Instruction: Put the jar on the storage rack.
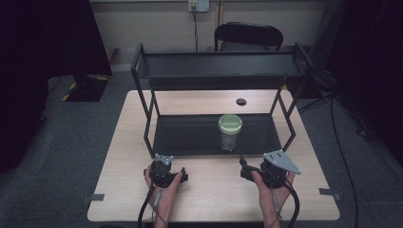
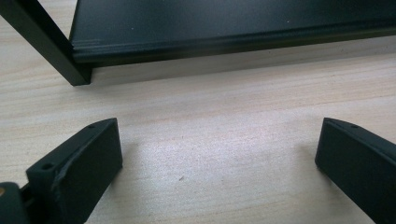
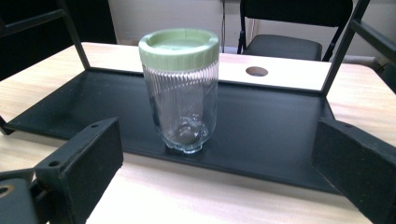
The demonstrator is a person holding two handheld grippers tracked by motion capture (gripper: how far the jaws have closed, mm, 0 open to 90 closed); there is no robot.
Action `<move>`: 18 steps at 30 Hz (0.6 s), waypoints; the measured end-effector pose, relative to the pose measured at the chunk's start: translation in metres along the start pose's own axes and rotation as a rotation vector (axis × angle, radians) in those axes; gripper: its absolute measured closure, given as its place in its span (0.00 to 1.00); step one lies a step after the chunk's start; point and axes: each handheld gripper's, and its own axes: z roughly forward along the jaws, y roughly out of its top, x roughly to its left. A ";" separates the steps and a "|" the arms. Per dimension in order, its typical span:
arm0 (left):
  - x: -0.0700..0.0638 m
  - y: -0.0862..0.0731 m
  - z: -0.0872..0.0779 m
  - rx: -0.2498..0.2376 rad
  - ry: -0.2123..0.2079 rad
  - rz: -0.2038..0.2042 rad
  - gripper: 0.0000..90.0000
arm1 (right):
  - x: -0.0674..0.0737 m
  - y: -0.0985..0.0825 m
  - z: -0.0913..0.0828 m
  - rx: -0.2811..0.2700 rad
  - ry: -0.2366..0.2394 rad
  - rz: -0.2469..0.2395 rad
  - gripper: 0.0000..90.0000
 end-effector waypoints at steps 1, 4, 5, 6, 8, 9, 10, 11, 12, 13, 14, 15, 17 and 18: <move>0.000 0.000 0.000 0.000 0.000 0.000 0.00 | 0.000 -0.002 -0.001 0.002 0.000 0.000 0.02; 0.000 0.000 0.000 0.000 0.000 0.000 0.00 | 0.001 -0.007 -0.002 0.008 -0.004 0.005 0.02; 0.000 0.000 0.000 0.000 0.000 0.000 0.00 | 0.001 -0.009 -0.003 0.012 -0.008 0.005 0.02; 0.000 0.000 0.000 0.000 0.000 0.000 0.00 | 0.001 -0.011 -0.003 0.013 -0.009 0.007 0.02; 0.000 0.000 0.000 0.000 0.000 0.000 0.00 | 0.001 -0.015 -0.003 0.004 -0.007 0.002 0.02; 0.000 0.000 0.000 0.000 0.000 0.000 0.00 | 0.001 -0.018 -0.003 0.005 -0.013 -0.004 0.02; 0.000 0.000 0.000 0.000 0.000 0.000 0.00 | 0.001 -0.020 -0.002 0.008 -0.022 -0.010 0.02; 0.000 0.000 0.000 0.000 0.000 0.000 0.00 | 0.000 -0.023 -0.002 0.012 -0.027 -0.009 0.02; 0.000 0.000 0.000 0.000 0.000 0.000 0.00 | -0.001 -0.025 -0.001 0.016 -0.024 -0.004 0.02; 0.000 0.000 0.000 0.000 0.000 0.000 0.00 | -0.002 -0.028 -0.001 0.018 -0.024 -0.002 0.02; 0.000 0.000 0.000 0.000 0.000 0.000 0.00 | -0.003 -0.030 0.000 0.024 -0.029 0.000 0.02; 0.000 0.000 0.000 0.000 0.000 0.000 0.00 | -0.003 -0.032 0.001 0.032 -0.030 0.003 0.02; 0.000 0.000 0.000 0.000 0.000 0.000 0.00 | -0.005 -0.036 0.003 0.047 -0.034 0.002 0.02; 0.000 0.000 0.000 0.000 0.000 0.000 0.00 | -0.005 -0.038 0.004 0.050 -0.040 0.003 0.02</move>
